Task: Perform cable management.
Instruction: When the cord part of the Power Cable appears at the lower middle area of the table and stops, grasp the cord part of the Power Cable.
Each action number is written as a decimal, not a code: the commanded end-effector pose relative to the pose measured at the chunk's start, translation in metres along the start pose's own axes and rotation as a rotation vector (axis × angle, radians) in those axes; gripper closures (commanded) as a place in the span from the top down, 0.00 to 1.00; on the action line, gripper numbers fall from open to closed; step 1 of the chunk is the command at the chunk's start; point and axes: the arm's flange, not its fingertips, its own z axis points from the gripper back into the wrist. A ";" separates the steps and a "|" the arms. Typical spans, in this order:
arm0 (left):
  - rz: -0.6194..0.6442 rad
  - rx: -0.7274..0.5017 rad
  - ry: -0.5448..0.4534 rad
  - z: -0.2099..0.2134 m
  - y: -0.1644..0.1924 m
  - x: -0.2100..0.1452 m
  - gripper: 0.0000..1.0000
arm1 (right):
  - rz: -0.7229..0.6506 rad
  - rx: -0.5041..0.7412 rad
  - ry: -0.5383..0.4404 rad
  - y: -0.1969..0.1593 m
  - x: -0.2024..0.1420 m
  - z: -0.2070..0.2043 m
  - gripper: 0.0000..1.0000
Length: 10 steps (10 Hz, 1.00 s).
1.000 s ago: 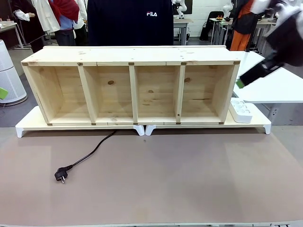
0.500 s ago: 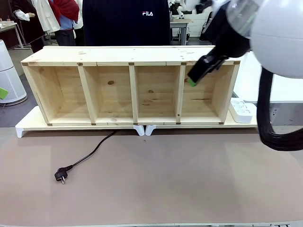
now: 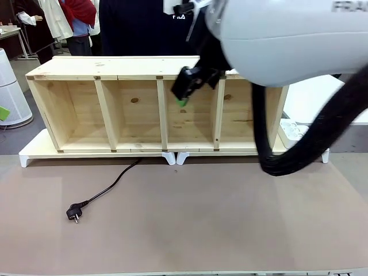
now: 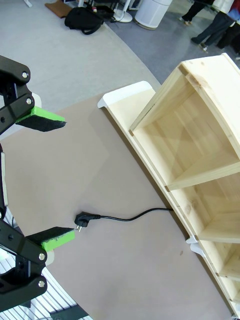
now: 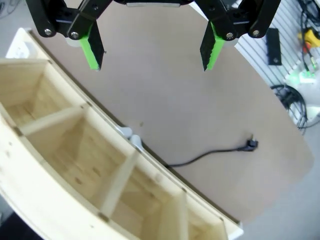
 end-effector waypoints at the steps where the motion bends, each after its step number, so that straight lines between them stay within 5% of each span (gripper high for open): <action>1: 0.002 0.000 -0.002 0.001 0.001 0.000 1.00 | -0.008 0.035 -0.007 0.018 0.022 -0.017 1.00; 10: 0.002 0.000 -0.002 0.001 0.001 0.000 1.00 | 0.059 0.060 0.168 0.062 0.080 -0.112 1.00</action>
